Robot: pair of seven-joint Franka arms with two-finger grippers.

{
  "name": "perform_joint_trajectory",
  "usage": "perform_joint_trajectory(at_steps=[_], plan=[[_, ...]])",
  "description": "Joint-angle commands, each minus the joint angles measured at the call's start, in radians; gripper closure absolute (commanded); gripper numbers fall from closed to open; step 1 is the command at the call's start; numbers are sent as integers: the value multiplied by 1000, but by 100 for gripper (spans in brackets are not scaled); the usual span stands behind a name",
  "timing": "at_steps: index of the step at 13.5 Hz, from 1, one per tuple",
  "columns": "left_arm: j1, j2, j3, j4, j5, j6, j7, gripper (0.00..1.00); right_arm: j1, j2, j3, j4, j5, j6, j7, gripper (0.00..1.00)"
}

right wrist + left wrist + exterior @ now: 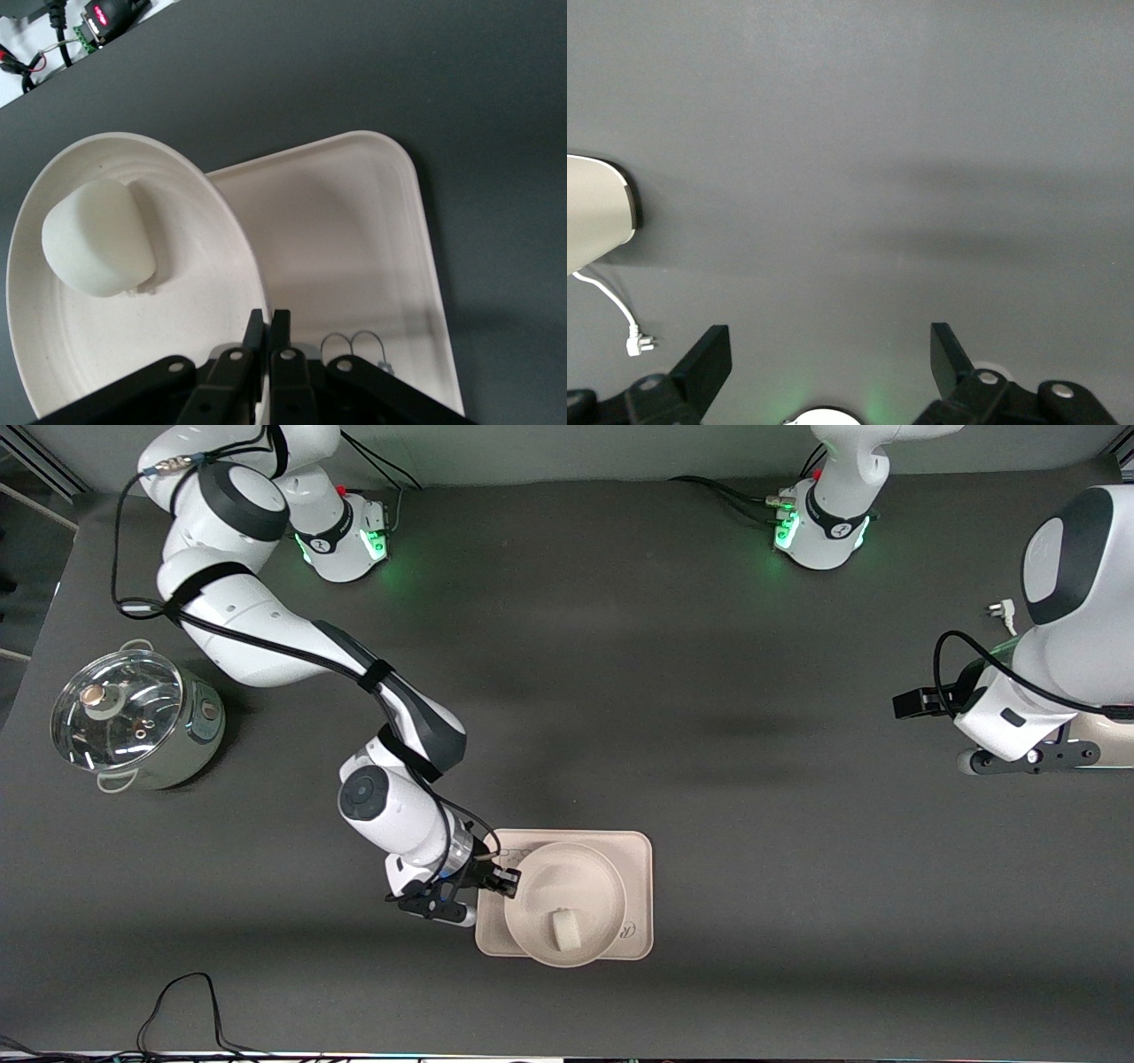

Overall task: Place bun in plate and plate on tray
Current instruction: 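Lift the plate with the right gripper and carry it over the tray, then lower the plate onto the tray and open the right gripper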

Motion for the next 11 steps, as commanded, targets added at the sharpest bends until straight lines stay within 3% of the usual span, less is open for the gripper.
perform_joint_trajectory(at_steps=[1,6,7,8,11], plan=[[-9,-4,6,-3,3,0,-1,0,22,60,-20,83,10,8,-50,100],[-11,-4,6,-5,3,-1,-1,0,25,106,-21,86,11,96,-37,100],[-11,-6,6,-5,3,-3,-1,0,25,106,-23,86,13,97,-37,47],[-11,-4,6,-5,3,-3,-1,0,27,105,-23,82,10,99,-40,0],[-9,-4,6,-5,3,-6,-1,0,17,68,-20,82,8,47,-46,0]])
